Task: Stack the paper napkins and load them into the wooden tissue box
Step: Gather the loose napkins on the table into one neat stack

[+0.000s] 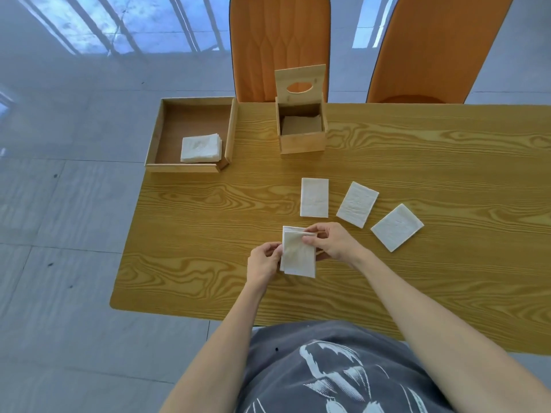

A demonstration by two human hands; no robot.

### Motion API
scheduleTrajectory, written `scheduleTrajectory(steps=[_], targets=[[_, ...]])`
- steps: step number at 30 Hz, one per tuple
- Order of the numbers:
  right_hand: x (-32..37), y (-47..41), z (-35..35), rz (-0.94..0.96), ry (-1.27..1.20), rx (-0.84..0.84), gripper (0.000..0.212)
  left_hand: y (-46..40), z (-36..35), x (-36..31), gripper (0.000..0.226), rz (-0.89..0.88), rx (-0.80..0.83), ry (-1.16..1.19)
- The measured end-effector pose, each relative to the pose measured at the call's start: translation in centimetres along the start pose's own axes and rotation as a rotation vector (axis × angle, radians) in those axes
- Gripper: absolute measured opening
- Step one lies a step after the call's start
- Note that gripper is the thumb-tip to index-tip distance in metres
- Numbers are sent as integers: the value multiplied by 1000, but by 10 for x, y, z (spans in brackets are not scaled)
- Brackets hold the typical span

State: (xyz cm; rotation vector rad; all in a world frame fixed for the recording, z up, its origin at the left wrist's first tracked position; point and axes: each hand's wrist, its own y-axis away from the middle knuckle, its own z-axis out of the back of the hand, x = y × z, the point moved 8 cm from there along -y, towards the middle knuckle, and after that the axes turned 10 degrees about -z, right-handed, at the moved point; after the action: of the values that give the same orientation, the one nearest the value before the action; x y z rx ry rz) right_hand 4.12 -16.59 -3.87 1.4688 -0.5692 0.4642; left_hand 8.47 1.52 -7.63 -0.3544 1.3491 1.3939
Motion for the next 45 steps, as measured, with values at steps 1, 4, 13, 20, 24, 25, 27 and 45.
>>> scheduleTrajectory(steps=[1, 4, 13, 20, 24, 25, 27, 45], targets=[[-2, -5, 0, -4, -7, -38, 15, 0, 0, 1, 5, 5, 7, 9], [-6, -20, 5, 8, 48, -193, 7, -2, 1, 5, 7, 29, 22, 40], [8, -21, 7, 46, 540, -580, 22, -4, -7, -4, 26, -1, 70, 38], [47, -25, 32, 167, 573, -732, 33, -13, -2, 5, 18, 75, -37, 138], [76, -41, 57, 127, 657, -759, 40, -17, 0, 6, 15, 91, -54, 164], [81, -46, 61, 111, 688, -752, 43, -18, 0, 6, 15, 94, -57, 170], [90, -56, 67, 72, 771, -725, 50, -18, 1, 6, 17, 104, -60, 181], [94, -56, 74, 81, 788, -722, 23, -15, 1, 0, 26, 125, -50, 149]])
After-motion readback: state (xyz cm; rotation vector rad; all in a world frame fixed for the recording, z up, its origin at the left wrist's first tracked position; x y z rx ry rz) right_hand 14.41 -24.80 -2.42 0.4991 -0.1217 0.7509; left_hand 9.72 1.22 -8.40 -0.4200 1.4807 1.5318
